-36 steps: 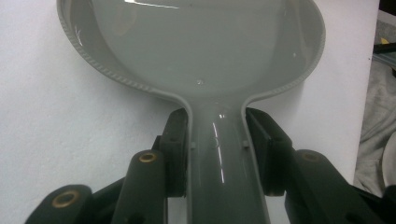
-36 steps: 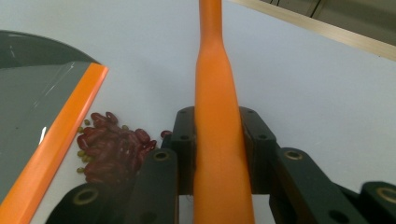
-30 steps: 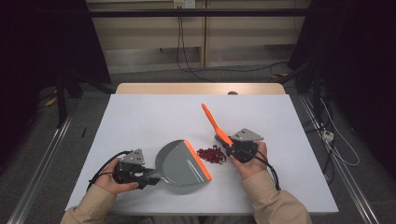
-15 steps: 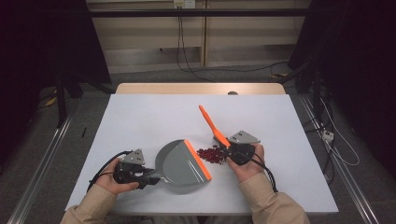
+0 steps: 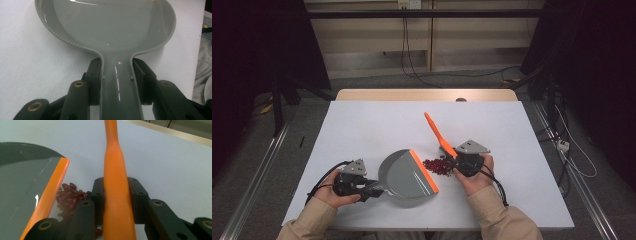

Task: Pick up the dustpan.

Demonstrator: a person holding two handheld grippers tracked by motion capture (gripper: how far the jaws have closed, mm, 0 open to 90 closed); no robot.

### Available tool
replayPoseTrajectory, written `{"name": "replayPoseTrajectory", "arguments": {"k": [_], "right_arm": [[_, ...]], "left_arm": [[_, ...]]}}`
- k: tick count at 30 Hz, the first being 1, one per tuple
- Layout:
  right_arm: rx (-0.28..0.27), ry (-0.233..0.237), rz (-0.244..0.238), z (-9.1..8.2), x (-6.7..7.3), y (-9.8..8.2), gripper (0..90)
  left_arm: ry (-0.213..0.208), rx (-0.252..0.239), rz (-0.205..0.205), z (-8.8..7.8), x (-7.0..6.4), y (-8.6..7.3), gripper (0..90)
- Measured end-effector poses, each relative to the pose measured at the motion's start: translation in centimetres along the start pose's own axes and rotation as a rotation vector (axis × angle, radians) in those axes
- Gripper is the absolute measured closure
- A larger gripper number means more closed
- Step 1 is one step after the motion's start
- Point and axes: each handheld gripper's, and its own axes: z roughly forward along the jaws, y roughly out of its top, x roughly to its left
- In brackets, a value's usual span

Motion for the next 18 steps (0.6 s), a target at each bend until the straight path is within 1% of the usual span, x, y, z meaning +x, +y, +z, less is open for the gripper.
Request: {"name": "replayPoseTrajectory", "arguments": {"k": [1, 3, 4, 10, 11, 12, 13, 17, 18], "right_arm": [[0.001, 0.001, 0.0, 0.01, 0.07, 0.01, 70.5], [0.001, 0.001, 0.0, 0.03, 0.21, 0.01, 70.5], [-0.001, 0.004, 0.0, 0.05, 0.25, 0.0, 70.5], [-0.003, 0.012, 0.009, 0.09, 0.38, 0.02, 70.4], [-0.004, 0.01, 0.01, 0.08, 0.4, 0.02, 70.4], [-0.004, 0.013, 0.012, 0.08, 0.42, 0.02, 70.4], [-0.005, 0.015, 0.015, 0.08, 0.43, 0.01, 70.4], [-0.009, 0.023, 0.024, 0.07, 0.65, 0.02, 70.4], [-0.009, 0.021, 0.019, 0.08, 0.75, 0.03, 70.4]], "left_arm": [[0.0, -0.006, -0.007, 0.03, -0.05, -0.01, 62.2], [-0.002, 0.0, -0.002, 0.01, -0.01, 0.01, 62.2], [-0.012, -0.003, -0.003, 0.05, 0.04, 0.0, 62.2], [-0.018, 0.001, -0.006, 0.07, 0.05, 0.01, 62.2], [-0.009, 0.005, -0.006, 0.05, 0.02, 0.04, 62.2], [-0.011, 0.006, -0.007, 0.06, 0.02, 0.04, 62.2], [-0.022, 0.001, -0.008, 0.1, 0.06, 0.03, 62.1], [-0.024, -0.003, -0.014, 0.14, -0.03, 0.07, 62.1], [-0.024, 0.001, -0.01, 0.11, -0.01, 0.08, 62.1]]}}
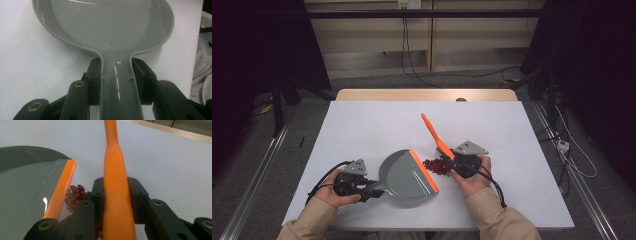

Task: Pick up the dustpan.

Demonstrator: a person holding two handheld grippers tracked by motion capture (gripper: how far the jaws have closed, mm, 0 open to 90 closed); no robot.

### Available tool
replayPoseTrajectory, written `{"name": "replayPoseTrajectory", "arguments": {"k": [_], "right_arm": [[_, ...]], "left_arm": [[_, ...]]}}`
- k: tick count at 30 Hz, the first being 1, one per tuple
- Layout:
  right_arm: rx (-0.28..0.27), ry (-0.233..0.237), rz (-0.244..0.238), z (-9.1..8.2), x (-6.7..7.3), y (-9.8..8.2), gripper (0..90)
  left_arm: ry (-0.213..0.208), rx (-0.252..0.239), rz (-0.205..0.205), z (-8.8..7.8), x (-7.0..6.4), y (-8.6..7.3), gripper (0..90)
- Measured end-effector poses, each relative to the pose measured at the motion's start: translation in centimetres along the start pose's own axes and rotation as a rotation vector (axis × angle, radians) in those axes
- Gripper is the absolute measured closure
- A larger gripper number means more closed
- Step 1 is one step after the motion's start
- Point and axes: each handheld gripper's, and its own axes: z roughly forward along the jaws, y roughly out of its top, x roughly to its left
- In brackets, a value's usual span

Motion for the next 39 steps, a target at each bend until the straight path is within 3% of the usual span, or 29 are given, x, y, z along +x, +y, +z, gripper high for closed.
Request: {"name": "replayPoseTrajectory", "arguments": {"k": [14, 20, 39], "right_arm": [[-0.003, 0.001, 0.002, 0.1, 0.5, 0.0, 70.4], [-0.003, 0.003, 0.004, 0.1, 0.6, 0.0, 70.3], [-0.01, 0.04, 0.028, 0.3, 1.3, 0.1, 70.2]], "left_arm": [[-0.005, 0.01, 0.007, 0.0, -0.2, 0.2, 61.9], [-0.026, 0.005, -0.001, 0.2, -0.4, 0.3, 61.8], [-0.025, 0.015, -0.007, 0.5, -0.4, 0.5, 61.6]]}}
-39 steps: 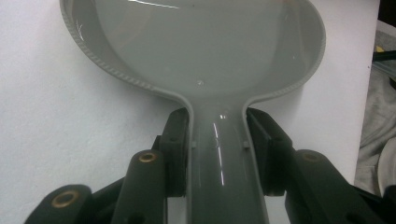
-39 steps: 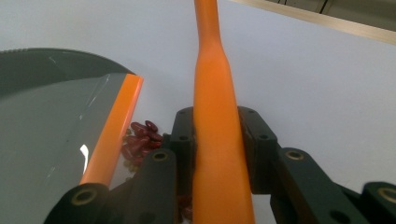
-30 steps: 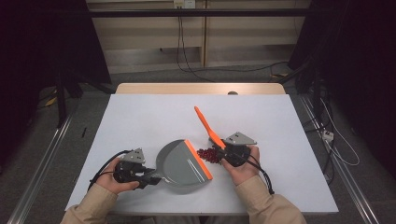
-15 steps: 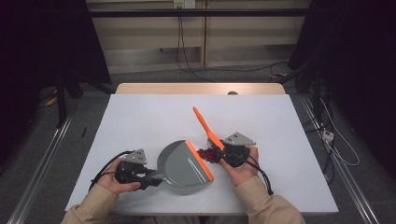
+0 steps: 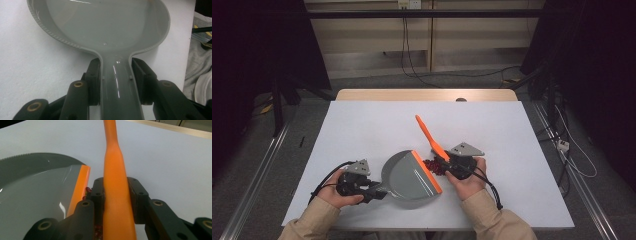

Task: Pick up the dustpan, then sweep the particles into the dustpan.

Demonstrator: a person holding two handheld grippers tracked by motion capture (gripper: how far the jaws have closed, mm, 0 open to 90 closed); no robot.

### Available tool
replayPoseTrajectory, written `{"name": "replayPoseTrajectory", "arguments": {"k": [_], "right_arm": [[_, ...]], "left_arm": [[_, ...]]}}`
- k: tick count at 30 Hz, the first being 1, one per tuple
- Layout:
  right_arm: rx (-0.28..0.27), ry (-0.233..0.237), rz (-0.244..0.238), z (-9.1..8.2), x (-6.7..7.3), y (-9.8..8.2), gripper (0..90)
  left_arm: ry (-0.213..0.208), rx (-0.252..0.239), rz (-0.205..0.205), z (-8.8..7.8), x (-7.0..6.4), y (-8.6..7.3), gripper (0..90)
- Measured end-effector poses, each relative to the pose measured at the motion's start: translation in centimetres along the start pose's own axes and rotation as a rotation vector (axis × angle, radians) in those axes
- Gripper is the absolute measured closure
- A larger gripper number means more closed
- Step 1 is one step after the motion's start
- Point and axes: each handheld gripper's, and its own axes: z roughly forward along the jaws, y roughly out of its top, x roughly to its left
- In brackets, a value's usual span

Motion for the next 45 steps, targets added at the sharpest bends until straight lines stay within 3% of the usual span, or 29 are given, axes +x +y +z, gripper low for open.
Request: {"name": "replayPoseTrajectory", "arguments": {"k": [26, 34, 45], "right_arm": [[-0.007, 0.024, 0.015, 0.2, 0.8, 0.0, 70.1], [-0.007, 0.025, 0.017, 0.2, 0.9, 0.0, 70.1], [-0.015, 0.026, 0.03, 0.5, 1.9, 0.0, 70.0]], "left_arm": [[-0.025, -0.005, -0.023, 0.0, 0.2, 0.2, 61.6], [-0.008, -0.014, -0.036, 0.0, 0.1, 0.2, 61.2], [0.006, 0.014, -0.037, 0.2, 0.1, 0.5, 62.3]]}}
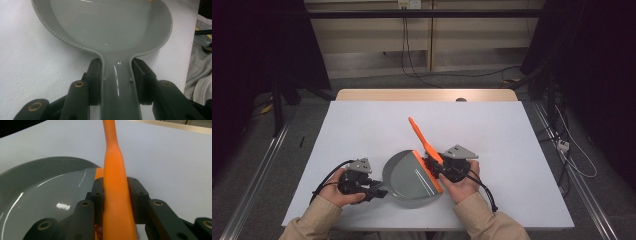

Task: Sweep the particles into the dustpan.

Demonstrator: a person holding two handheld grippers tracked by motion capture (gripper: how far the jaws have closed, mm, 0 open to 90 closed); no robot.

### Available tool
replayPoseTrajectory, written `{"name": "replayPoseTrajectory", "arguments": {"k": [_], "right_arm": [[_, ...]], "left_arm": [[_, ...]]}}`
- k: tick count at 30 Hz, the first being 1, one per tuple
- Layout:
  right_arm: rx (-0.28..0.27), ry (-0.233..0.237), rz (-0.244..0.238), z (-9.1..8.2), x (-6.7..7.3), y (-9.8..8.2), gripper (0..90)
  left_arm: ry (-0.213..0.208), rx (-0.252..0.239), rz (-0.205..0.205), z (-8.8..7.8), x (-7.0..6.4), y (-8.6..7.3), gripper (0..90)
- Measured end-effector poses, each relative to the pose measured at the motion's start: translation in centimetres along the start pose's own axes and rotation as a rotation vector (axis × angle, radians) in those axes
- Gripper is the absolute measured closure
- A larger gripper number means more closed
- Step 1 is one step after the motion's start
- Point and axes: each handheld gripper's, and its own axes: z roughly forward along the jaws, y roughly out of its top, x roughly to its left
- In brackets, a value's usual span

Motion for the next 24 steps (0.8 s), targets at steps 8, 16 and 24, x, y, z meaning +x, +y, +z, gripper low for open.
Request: {"name": "replayPoseTrajectory", "arguments": {"k": [8, 16, 24], "right_arm": [[-0.02, 0.044, 0.029, 0.5, 1.6, 0.1, 70.1], [-0.058, 0.114, 0.029, 1.0, 3.9, 1.4, 70.9], [-0.111, 0.064, 0.009, -0.3, 1.8, 2.9, 71.0]], "left_arm": [[-0.006, 0.005, -0.011, 0.2, 0.1, -0.1, 62.5], [-0.004, 0.007, -0.016, 0.3, 0.1, -0.2, 62.5], [-0.014, 0.016, -0.003, 0.1, 0.0, -0.4, 62.5]]}}
